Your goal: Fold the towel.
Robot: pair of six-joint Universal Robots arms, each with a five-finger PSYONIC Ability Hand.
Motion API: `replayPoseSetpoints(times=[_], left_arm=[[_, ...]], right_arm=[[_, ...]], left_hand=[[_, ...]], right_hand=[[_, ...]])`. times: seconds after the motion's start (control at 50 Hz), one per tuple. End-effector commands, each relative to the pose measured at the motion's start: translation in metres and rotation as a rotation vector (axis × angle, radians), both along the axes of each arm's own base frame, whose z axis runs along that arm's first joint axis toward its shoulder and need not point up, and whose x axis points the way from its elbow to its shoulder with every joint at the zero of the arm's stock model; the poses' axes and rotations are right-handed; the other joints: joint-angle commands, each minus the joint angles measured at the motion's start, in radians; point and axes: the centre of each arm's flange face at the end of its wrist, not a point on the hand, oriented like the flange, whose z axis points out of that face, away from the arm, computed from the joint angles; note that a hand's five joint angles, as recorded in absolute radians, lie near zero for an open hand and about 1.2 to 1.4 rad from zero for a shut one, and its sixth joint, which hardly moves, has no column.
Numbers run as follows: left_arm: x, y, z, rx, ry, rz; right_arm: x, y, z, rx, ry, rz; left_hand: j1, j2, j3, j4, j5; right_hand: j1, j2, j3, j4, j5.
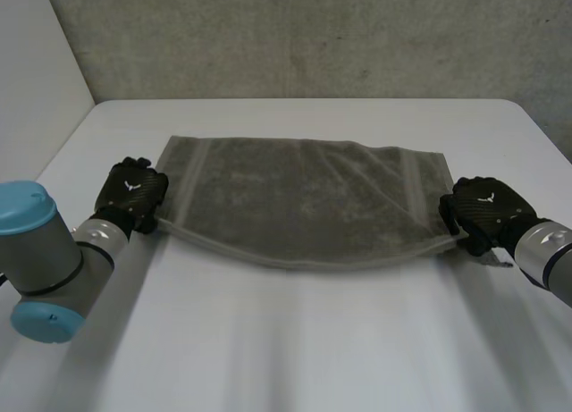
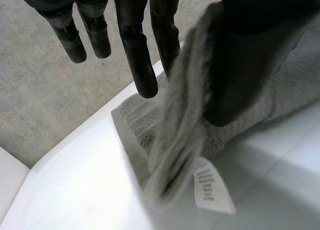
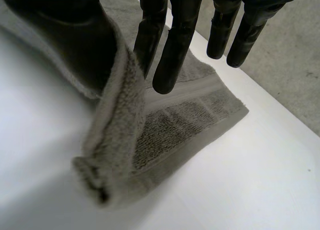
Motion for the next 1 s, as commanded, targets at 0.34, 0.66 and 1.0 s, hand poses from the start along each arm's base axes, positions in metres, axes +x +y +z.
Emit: replayPoseSetpoints(times=[0.34, 0.66, 1.0], left_arm=[[0.01, 0.004, 0.013, 0.012, -0.044, 0.019], [0.035, 0.049, 0.092, -0.068, -0.01, 0.014], [0.057, 0.059, 0.125, -0.067, 0.084, 0.031]], right_arm=[[-0.009, -0.011, 0.004, 0.016, -0.035, -0.045], [-0.03, 0.026, 0.088, -0.037, -0.115, 0.017], [-0.048, 0.013, 0.115, -0.13, -0.052, 0.051]], left_hand=[[0.508, 0.499, -0.058, -0.066, 0.509], [0.508, 0.499, -0.058, -0.066, 0.509], [0.508, 0.499, -0.058, -0.066, 0.509]], right_hand=[[0.298, 0.286, -0.053, -0.076, 0.298], [0.298, 0.286, -0.053, -0.076, 0.298], [0.298, 0.286, -0.053, -0.076, 0.298]])
